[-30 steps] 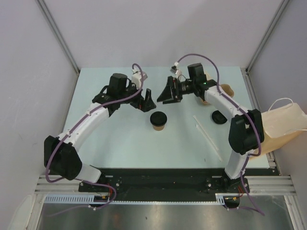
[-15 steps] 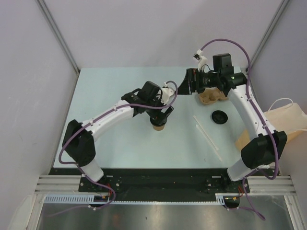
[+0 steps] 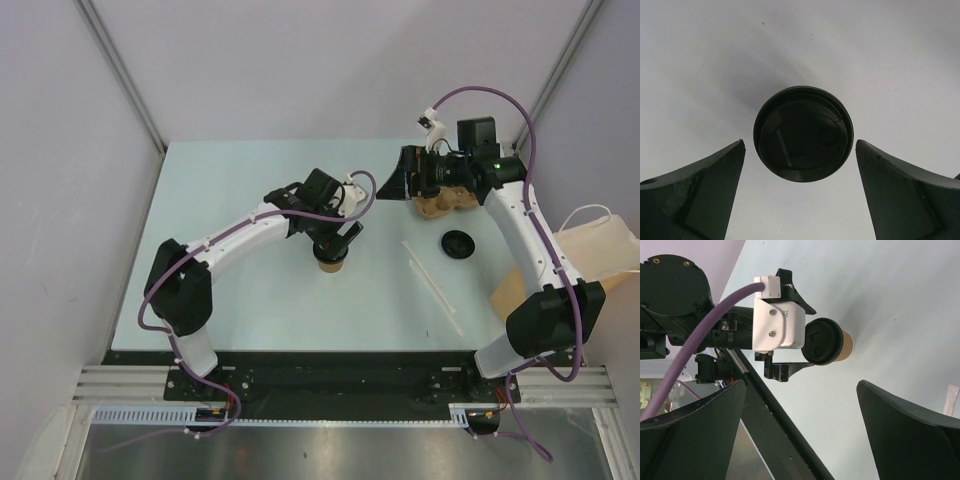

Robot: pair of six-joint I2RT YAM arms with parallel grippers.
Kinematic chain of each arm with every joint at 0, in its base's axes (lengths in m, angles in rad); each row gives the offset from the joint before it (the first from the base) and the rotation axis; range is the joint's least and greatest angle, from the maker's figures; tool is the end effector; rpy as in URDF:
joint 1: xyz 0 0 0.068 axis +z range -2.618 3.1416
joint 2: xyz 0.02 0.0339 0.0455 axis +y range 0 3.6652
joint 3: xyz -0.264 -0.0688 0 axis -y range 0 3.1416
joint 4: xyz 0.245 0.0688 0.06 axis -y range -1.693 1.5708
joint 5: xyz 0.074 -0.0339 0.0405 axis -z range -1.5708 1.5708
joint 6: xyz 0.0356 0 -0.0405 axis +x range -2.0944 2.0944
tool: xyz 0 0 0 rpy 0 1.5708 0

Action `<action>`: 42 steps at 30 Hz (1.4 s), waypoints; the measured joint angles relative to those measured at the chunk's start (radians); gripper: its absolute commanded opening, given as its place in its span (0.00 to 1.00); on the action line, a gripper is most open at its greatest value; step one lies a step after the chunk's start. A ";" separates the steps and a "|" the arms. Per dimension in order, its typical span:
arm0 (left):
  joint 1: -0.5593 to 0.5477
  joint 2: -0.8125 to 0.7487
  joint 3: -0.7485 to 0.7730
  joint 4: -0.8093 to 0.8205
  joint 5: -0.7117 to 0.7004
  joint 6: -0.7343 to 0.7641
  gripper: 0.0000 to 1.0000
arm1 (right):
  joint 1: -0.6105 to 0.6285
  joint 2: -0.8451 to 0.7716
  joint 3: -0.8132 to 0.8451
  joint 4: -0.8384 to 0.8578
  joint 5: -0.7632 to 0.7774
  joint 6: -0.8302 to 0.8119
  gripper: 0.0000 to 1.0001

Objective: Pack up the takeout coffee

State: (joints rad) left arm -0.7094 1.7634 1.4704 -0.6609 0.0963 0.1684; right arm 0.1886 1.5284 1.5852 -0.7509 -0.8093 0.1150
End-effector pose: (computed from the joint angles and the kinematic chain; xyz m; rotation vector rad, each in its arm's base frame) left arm 0.2904 -0.2539 0.2700 1.1198 2.2933 -0.3358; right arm 0.3152 0.0864 0.3880 -0.5164 2.1575 1.0750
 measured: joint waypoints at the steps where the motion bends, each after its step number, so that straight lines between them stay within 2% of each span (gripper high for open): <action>1: 0.000 0.005 0.000 0.000 0.000 0.000 0.94 | -0.001 0.000 0.000 0.000 0.000 0.000 1.00; 13: 0.000 0.044 0.009 -0.001 0.004 0.008 0.84 | -0.016 0.000 0.000 0.000 -0.012 0.008 1.00; 20: 0.000 0.054 0.009 -0.001 0.008 0.009 0.74 | -0.030 0.000 -0.001 0.001 -0.021 0.016 1.00; 24: 0.000 0.054 0.009 -0.001 0.011 0.010 0.61 | -0.034 0.000 -0.001 0.001 -0.029 0.016 1.00; 28: 0.003 0.054 0.009 -0.004 0.013 0.014 0.44 | -0.035 0.000 -0.001 0.001 -0.031 0.023 1.00; 31: 0.019 0.054 0.019 -0.024 0.031 0.018 0.36 | -0.037 0.000 -0.001 0.001 -0.034 0.023 1.00; 36: 0.111 0.030 0.051 -0.088 0.058 0.043 0.30 | -0.039 0.000 -0.005 0.009 -0.037 0.027 1.00; 42: 0.357 -0.016 0.175 -0.155 0.066 0.112 0.28 | -0.039 0.000 -0.020 0.016 -0.036 0.031 1.00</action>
State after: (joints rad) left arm -0.3519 1.7470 1.6455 -0.8162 0.1627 0.2806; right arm 0.1501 1.5288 1.5650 -0.7349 -0.8452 0.1459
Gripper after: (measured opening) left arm 0.749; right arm 0.994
